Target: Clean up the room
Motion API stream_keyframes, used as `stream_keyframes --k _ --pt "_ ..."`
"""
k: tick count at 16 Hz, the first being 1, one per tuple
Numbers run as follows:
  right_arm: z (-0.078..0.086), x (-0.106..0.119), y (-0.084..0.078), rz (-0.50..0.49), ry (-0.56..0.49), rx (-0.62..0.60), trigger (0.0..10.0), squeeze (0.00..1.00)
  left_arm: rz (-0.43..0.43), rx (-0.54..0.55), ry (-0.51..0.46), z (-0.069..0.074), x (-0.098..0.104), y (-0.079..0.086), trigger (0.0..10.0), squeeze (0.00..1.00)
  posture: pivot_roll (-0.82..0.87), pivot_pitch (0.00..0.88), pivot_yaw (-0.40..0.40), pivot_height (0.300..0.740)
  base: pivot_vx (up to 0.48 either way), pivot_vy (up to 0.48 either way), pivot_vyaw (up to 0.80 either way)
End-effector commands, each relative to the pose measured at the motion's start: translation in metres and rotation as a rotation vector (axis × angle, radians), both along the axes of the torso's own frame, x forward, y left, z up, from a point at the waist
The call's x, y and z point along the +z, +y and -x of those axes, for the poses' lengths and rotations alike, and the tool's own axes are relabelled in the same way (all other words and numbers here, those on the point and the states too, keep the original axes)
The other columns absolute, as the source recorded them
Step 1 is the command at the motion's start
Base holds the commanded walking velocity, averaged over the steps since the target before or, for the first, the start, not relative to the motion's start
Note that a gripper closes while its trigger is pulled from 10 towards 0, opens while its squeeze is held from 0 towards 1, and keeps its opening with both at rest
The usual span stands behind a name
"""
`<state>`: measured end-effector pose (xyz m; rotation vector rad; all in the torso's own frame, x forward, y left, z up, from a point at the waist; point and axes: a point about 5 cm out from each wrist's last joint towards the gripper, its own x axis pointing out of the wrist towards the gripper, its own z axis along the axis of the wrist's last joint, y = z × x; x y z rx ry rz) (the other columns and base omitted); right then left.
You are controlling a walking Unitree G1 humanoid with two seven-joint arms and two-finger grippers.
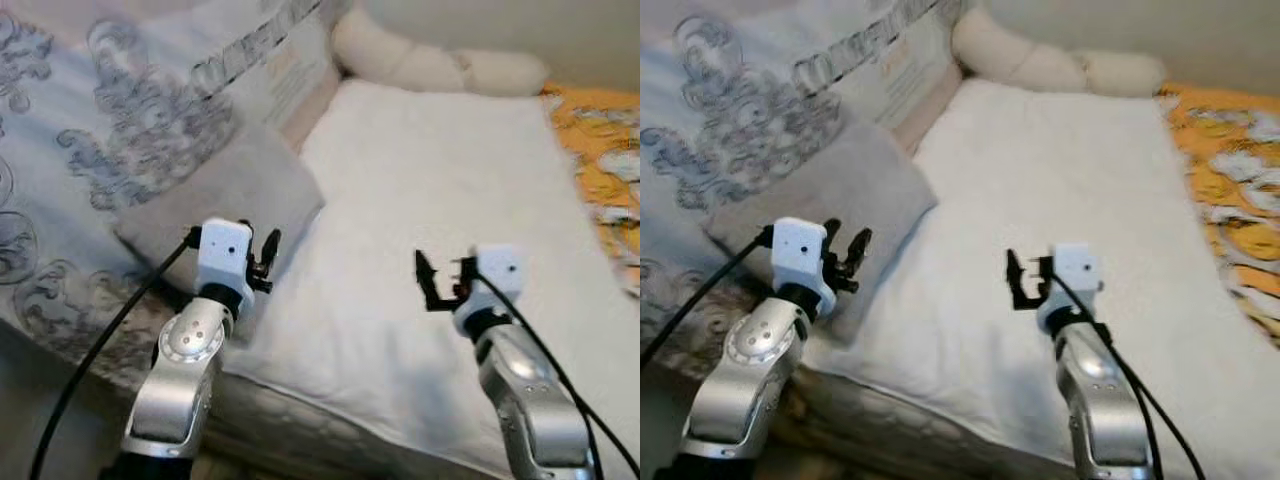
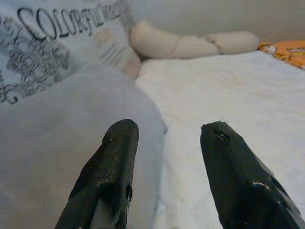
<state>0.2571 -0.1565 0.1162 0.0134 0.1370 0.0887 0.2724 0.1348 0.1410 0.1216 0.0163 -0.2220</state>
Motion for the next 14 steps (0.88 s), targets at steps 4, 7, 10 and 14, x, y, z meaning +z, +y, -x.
stream_keyframes --k 4,7,10,14 --pt "0.0007 -0.0049 0.0056 -0.008 0.030 0.006 10.0 0.00 -0.030 0.041 0.006 -0.0008 0.0006 0.0103 10.0 0.06 0.00 0.000 0.013 0.740 0.000 -0.399 0.00" --pt "0.0003 -0.0053 0.0037 0.002 0.028 -0.022 10.0 0.00 -0.040 0.037 0.007 -0.0011 0.0013 0.0108 10.0 0.06 0.00 0.000 0.020 0.740 0.000 -0.404 0.00" --pt "0.0010 -0.0083 0.0006 0.007 0.039 -0.051 10.0 0.00 -0.049 0.031 0.008 -0.0023 0.0017 0.0109 10.0 0.06 0.00 0.000 0.020 0.740 0.000 -0.400 0.00" --pt "0.0007 -0.0091 0.0009 0.006 0.039 -0.059 10.0 0.00 -0.053 0.029 0.008 -0.0026 0.0018 0.0109 10.0 0.06 0.00 0.000 0.025 0.740 0.000 -0.402 0.00"
